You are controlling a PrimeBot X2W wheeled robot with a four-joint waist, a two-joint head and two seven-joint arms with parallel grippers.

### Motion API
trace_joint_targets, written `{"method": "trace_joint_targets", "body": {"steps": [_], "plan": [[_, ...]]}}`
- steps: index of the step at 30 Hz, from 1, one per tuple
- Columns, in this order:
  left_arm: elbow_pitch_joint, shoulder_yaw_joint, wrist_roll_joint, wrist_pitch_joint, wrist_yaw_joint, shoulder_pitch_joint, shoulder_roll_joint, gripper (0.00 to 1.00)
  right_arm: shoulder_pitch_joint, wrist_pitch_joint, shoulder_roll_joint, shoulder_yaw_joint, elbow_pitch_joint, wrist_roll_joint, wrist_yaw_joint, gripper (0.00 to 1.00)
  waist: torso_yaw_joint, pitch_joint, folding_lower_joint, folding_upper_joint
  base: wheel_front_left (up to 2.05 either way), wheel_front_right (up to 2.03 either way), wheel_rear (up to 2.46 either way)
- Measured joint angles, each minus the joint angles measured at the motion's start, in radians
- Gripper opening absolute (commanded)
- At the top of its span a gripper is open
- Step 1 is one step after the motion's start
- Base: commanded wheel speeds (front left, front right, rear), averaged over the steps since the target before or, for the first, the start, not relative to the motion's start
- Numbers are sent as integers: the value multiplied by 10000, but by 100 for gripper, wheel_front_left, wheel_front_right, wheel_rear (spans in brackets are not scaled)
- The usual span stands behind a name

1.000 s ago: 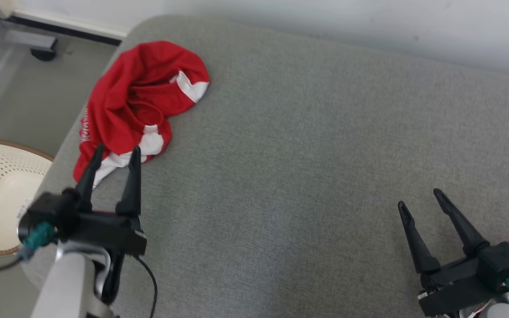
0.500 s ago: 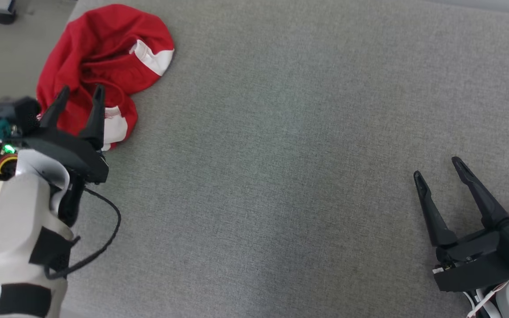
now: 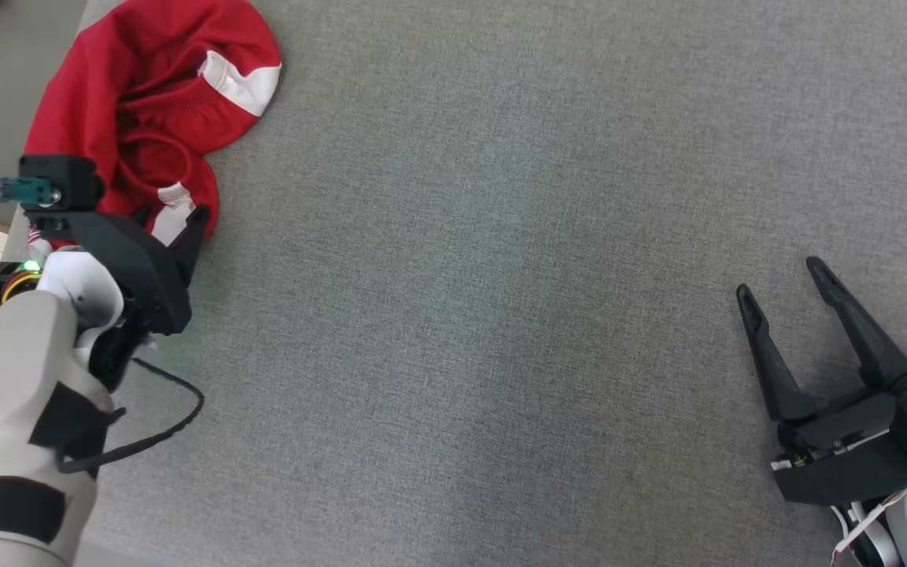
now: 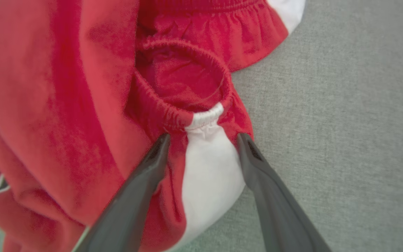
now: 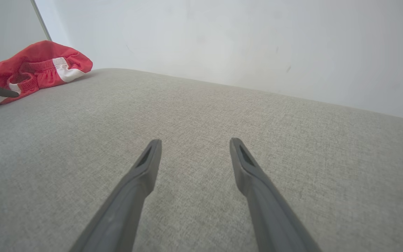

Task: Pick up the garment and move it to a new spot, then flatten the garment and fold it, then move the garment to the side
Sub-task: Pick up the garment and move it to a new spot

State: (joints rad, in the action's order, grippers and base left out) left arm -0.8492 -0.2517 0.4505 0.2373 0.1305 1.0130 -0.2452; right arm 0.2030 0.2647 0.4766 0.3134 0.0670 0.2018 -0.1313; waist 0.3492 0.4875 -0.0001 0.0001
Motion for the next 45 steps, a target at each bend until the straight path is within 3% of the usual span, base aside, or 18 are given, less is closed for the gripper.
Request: {"method": "trace_joint_targets", "body": {"steps": [11, 12, 13, 15, 26, 33, 45], "plan": [[-602, -529, 443, -616, 4, 104, -499, 100, 477, 12, -75, 73, 46, -2, 0, 100, -210, 361, 0, -1, 0, 0, 0], [-650, -564, 491, -646, 4, 103, -506, 93, 496, 12, -86, 67, 46, -2, -2, 100, -235, 374, 0, -1, 0, 0, 0], [-702, -602, 545, -686, 4, 103, -510, 40, 509, 12, -100, 54, 44, -2, -2, 100, -261, 385, -1, -1, 0, 0, 0], [-765, -740, 642, -731, 4, 105, -525, 0, 529, 12, -117, -2, 48, -2, -2, 100, -307, 410, -1, -1, 0, 0, 0], [-522, -1183, 855, -2759, 2, 88, -694, 0, 567, 8, -332, -31, -142, 0, 0, 100, -512, 161, 2, 1, 0, 0, 0], [96, -943, 1195, -4295, 2, -144, -755, 0, 297, -8, -851, -48, -345, 35, 0, 100, -664, -463, 2, 0, 0, 0, 0], [2220, -700, 1902, -4355, 0, -959, -765, 0, -427, -10, -1793, -142, -543, 188, 0, 100, -1076, -2011, 0, 0, 0, 0, 0]]}}
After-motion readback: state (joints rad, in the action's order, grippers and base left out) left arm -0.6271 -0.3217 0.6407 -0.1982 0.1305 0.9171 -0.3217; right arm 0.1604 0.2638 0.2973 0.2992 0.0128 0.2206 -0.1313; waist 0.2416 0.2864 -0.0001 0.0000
